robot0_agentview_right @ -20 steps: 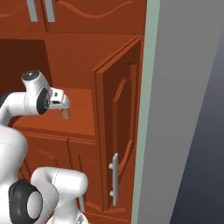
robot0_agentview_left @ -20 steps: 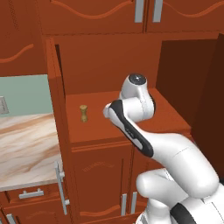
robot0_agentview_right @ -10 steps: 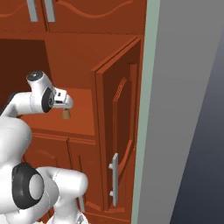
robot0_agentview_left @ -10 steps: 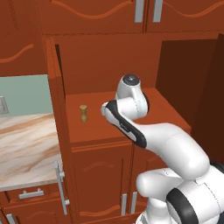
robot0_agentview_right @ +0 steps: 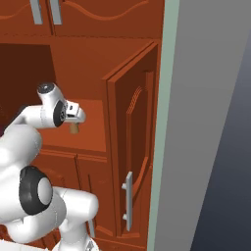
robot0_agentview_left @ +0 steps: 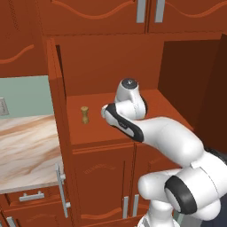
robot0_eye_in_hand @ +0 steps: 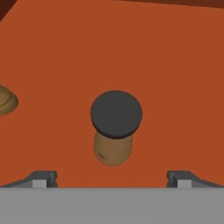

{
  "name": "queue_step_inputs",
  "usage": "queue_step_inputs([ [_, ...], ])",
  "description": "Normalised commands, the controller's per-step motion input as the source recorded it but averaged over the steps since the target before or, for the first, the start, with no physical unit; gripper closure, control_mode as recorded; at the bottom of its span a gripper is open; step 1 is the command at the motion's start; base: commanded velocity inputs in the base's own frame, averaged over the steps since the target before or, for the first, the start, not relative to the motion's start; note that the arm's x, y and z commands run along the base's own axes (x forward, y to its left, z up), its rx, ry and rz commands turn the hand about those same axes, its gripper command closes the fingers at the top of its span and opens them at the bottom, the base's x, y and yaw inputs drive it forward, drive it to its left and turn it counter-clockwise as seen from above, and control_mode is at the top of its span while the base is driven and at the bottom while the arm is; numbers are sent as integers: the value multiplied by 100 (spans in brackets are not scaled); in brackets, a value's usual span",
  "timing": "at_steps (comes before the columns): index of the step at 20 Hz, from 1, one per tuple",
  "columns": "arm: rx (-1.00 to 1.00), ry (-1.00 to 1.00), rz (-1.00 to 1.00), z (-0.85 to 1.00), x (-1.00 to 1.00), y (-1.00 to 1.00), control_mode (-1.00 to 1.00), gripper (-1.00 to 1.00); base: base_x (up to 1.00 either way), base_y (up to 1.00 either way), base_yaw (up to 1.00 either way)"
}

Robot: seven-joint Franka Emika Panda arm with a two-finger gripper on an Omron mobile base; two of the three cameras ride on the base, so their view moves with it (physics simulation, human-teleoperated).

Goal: Take 2 condiments from the cabinet and move them on the counter near the stove.Make sure the condiments are lined up with each other, next to each other.

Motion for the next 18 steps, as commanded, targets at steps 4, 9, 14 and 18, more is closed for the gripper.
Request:
queue_step_inputs([
  [4,0,0,0,-12,14,0,-100,-100,0,0,0],
  [9,0,0,0,-10,16,0,-100,-100,0,0,0],
  [14,0,0,0,-11,22,0,-100,-100,0,0,0],
  [18,3,-6,0,-5,8,0,-100,-100,0,0,0],
])
